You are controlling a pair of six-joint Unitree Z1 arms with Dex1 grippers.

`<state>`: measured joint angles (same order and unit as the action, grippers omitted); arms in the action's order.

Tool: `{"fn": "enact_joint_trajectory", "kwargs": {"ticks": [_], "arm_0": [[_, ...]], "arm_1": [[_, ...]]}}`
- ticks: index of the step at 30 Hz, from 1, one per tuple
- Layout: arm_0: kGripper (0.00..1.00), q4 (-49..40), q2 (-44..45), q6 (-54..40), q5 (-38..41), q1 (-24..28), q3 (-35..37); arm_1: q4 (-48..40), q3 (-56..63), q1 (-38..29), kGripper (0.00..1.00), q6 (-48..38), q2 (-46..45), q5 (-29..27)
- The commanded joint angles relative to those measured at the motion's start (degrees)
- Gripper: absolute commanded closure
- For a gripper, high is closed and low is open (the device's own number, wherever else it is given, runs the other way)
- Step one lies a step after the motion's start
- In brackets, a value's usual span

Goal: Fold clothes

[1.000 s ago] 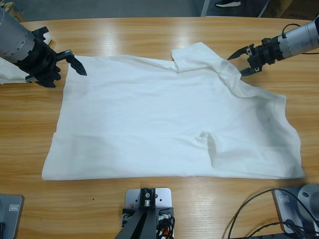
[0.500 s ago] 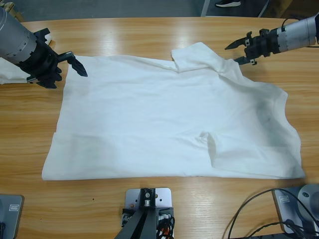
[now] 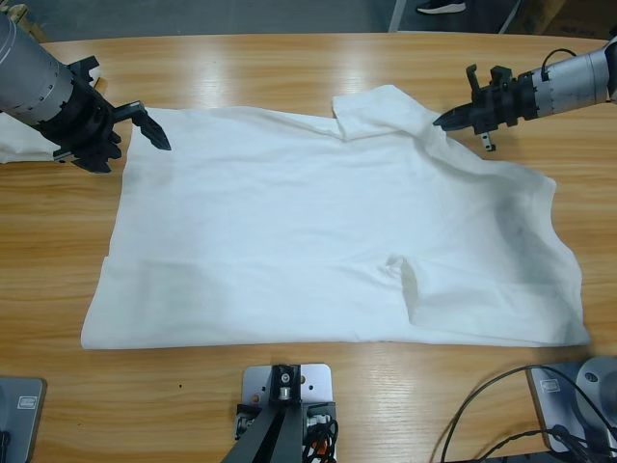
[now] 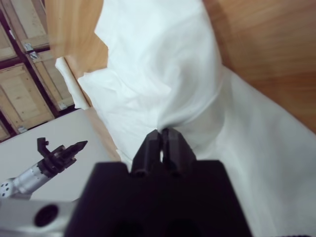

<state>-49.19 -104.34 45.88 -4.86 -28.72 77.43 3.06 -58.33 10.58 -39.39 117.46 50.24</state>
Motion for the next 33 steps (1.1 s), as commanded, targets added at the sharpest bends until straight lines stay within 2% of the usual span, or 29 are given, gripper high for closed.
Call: {"fn": "enact_joint_trajectory", "kwargs": {"ticks": [1,6,13,14,15,16,17,18,19,22,26,28,33], "arm_0": [[0.055,-0.82,-2.80,-0.44,0.44,-1.13,-1.05],[0.055,-0.82,-2.80,-0.52,0.41,-1.25,-0.96],[0.055,-0.80,-2.89,-0.52,0.41,-1.25,-0.98],[0.055,-0.80,-2.92,-0.52,0.37,-1.25,-0.96],[0.055,-0.80,-2.96,-0.52,0.44,-1.25,-1.00],[0.055,-0.82,-2.98,-0.52,0.46,-1.25,-1.05],[0.055,-0.82,-2.98,-0.52,0.46,-1.25,-1.14],[0.055,-0.82,-2.98,-0.52,0.44,-1.25,-1.19],[0.055,-0.82,-2.98,-0.52,0.41,-1.32,-1.26],[0.055,-0.78,-3.12,-0.52,0.46,-1.51,-1.30],[0.055,-0.80,-3.15,-0.26,0.46,-2.23,-1.14],[0.055,-0.82,-3.05,-0.28,0.46,-2.39,-1.23],[0.055,-0.90,-2.76,-0.44,0.46,-2.57,-1.23]], "arm_1": [[1.77,-0.76,-2.48,1.000,6.17,1.31,3.62],[8.13,-1.22,-5.59,1.000,8.95,2.69,5.43],[11.51,3.38,-9.37,1.000,10.21,6.04,5.63],[11.93,3.89,-9.44,0.946,10.14,6.47,5.50],[12.35,4.39,-9.44,0.612,9.84,6.39,5.14],[12.48,5.09,-9.44,0.357,9.51,5.38,3.71],[12.46,5.79,-9.44,0.181,9.17,3.72,2.01],[12.27,6.30,-9.44,0.073,9.07,1.56,0.65],[11.84,6.44,-9.44,0.035,9.09,-1.22,-0.75],[9.73,6.20,-9.62,0.016,9.16,-10.36,-3.88],[4.85,3.31,-9.62,0.032,8.89,-14.77,-7.34],[2.76,1.70,-9.58,0.046,7.86,-14.49,-10.40],[-0.23,-1.89,-9.06,0.055,6.08,-7.05,-11.44]]}}
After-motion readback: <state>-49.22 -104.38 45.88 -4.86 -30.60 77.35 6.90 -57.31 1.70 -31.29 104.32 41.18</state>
